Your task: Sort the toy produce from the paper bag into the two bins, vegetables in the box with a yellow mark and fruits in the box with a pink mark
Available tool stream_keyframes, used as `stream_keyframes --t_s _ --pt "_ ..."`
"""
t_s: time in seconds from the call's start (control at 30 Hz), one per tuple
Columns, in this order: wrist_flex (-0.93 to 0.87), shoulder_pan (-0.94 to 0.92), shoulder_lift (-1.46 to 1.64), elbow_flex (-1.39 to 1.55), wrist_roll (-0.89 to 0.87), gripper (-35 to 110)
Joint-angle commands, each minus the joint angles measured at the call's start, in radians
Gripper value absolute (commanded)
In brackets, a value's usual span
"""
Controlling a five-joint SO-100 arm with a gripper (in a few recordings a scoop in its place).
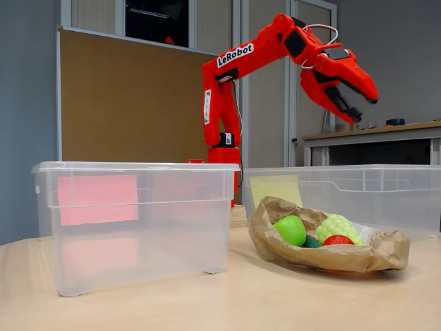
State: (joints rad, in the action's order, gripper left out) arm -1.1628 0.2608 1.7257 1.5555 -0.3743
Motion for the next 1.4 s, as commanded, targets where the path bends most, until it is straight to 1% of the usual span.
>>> stream_keyframes --t_s 0.0,0.03,0.07,0.13,0.2,0.27,0.33,0.43,0.47,0.5,0.53,0.57,0.6,0.67,0.73,0.8,1.0,1.17,1.37 --pt "0.017 -0.097 -0.017 0.038 -0.161 11" --pt "0.052 -0.118 -0.031 0.075 -0.284 11" --pt "0.106 -0.129 -0.044 0.115 -0.36 11" --pt "0.238 -0.13 -0.089 0.166 -0.414 11" --pt "0.311 -0.132 -0.135 0.167 -0.451 7" --pt "0.394 -0.146 -0.176 0.184 -0.598 6" --pt "0.416 -0.15 -0.206 0.181 -0.712 6" --pt "0.379 -0.133 -0.258 0.146 -0.957 6" --pt "0.353 -0.124 -0.273 0.127 -1.075 6" --pt "0.316 -0.118 -0.285 0.11 -1.23 6" --pt "0.262 -0.112 -0.298 0.094 -1.378 6" --pt "0.187 -0.104 -0.305 0.08 -1.489 6" --pt "0.129 -0.098 -0.314 0.077 -1.605 11" --pt "0.126 -0.087 -0.339 0.075 -1.641 29" --pt "0.101 -0.084 -0.357 0.063 -1.672 30" --pt "0.1 -0.083 -0.383 0.043 -1.667 31" --pt "0.127 -0.052 -0.497 -0.067 -1.687 46" --pt "0.11 -0.02 -0.577 -0.187 -1.713 50" --pt "0.123 0.018 -0.609 -0.198 -1.767 49"
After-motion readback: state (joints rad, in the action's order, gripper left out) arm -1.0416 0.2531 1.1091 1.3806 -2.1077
